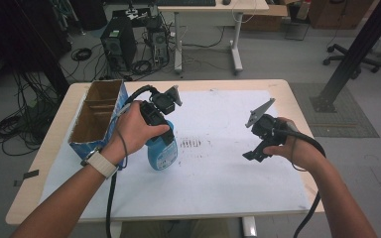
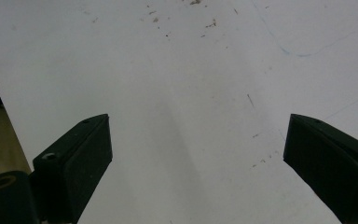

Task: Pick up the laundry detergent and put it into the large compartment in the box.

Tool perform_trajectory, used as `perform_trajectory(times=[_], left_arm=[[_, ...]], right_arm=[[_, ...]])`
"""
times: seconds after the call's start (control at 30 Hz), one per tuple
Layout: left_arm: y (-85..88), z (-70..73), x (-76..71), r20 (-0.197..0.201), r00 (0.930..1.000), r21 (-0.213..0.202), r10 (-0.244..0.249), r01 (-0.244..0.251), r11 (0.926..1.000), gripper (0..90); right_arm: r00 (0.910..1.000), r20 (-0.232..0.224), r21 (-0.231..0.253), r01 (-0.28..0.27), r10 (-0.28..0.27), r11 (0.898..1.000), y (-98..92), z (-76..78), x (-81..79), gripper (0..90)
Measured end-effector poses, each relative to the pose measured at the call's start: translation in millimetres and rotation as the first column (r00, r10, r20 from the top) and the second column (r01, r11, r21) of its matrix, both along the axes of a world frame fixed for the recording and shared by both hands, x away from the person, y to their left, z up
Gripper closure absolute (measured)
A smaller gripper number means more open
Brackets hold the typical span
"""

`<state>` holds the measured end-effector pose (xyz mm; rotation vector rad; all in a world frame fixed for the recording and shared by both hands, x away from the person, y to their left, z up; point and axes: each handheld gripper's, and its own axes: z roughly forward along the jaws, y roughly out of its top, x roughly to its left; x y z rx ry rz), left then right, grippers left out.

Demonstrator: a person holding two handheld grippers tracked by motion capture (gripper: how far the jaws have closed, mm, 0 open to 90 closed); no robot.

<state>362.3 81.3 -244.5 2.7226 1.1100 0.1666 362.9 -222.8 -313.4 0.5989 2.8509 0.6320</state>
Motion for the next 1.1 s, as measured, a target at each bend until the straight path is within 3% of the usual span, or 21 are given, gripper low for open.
perform_trajectory(times=[0.3,0.63,1.1], left_arm=[[1.4,9.9,0.5,0.005,0.9997,-0.004,0.023,-0.023,0.9997,36.9],[5.1,32.0,1.0,0.029,0.9972,-0.013,0.069,-0.069,0.9976,36.9],[15.4,59.8,7.0,0.044,0.9882,-0.031,0.147,-0.145,0.9889,37.0]], right_arm=[[1.0000,0.002,-0.001,-0.007,0.007,1.000,2.1,0.8,0.5,8.0],[1.0000,0.006,0.001,-0.007,0.007,1.000,2.3,1.5,1.4,8.0],[0.9998,0.007,0.004,-0.018,0.018,1.000,5.2,0.9,2.3,8.0]])
